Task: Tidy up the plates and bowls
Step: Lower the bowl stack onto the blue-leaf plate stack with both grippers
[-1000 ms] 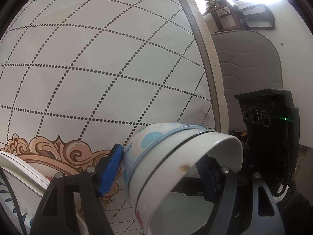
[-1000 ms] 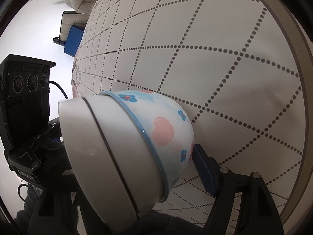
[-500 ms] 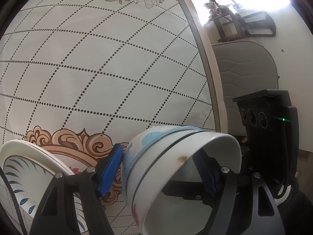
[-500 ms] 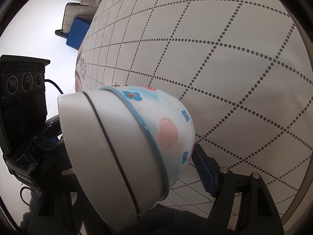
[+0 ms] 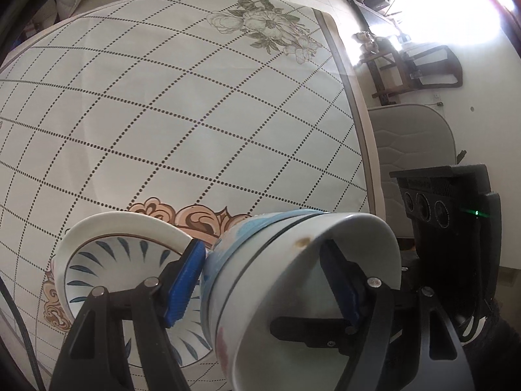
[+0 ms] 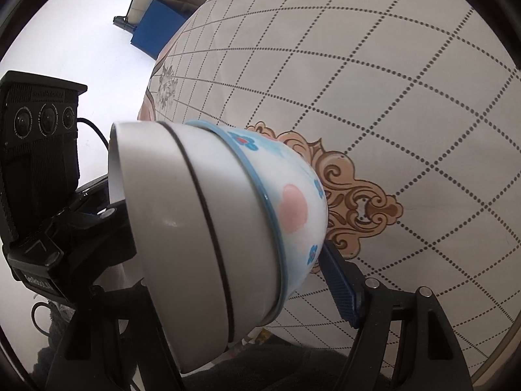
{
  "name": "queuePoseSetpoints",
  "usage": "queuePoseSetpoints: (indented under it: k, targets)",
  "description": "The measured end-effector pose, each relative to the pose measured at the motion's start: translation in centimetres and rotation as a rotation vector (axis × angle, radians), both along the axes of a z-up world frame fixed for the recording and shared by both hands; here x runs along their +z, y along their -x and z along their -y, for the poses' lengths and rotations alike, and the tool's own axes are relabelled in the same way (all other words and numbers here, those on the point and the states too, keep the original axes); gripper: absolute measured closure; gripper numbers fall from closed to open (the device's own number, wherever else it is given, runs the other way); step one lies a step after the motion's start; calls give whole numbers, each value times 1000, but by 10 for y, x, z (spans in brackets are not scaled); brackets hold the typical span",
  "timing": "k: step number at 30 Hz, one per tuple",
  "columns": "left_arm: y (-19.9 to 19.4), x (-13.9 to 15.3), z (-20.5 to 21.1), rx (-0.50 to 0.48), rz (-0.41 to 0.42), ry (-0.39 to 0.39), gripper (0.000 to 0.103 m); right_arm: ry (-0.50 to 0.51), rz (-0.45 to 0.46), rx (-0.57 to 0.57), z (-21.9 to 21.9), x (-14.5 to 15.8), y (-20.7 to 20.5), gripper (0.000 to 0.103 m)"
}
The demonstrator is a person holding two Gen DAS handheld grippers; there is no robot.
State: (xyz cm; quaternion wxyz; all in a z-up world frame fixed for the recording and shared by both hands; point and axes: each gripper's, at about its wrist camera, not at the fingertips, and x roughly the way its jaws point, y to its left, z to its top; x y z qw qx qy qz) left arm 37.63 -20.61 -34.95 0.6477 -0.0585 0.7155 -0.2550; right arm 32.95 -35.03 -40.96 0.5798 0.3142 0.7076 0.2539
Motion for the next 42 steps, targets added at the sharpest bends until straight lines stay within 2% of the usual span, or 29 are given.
queuePoseSetpoints:
  k: [2, 5, 8, 9, 13, 17, 24, 27, 31, 36, 42]
  targets:
    - [-1, 0, -14, 11, 9, 4, 33, 5, 7, 12, -9, 1, -2, 27]
    - [-4, -12, -38, 46, -4, 20, 35, 91, 62, 81, -39, 1, -13, 29]
    - [-6, -24, -57, 97, -21, 5, 35, 92, 57, 90, -47, 0, -18, 33]
    - [-6, -26, -59, 87, -18, -7, 34, 96, 64, 88, -49, 3, -19, 35]
    - [-8, -28, -72, 121, -26, 27, 36, 129, 73, 139, -62, 2, -23, 36]
    - [-8, -27, -72, 114, -13, 19, 36, 161, 87, 167, -66, 2, -27, 36]
    - [-1, -18, -79, 121, -5, 19, 34, 184, 97, 179, -71, 11, -31, 36]
    - [-1, -17, -85, 130, -14, 20, 34, 170, 75, 172, -70, 9, -31, 36]
    - [4, -24, -90, 159, -17, -18, 34, 192, 26, 210, -99, 0, -33, 36]
    - [13, -36, -106, 207, -60, -1, 36, 211, 27, 243, -111, -4, -31, 37]
    - [14, -28, -120, 234, -39, -18, 36, 205, 17, 257, -126, -6, -31, 37]
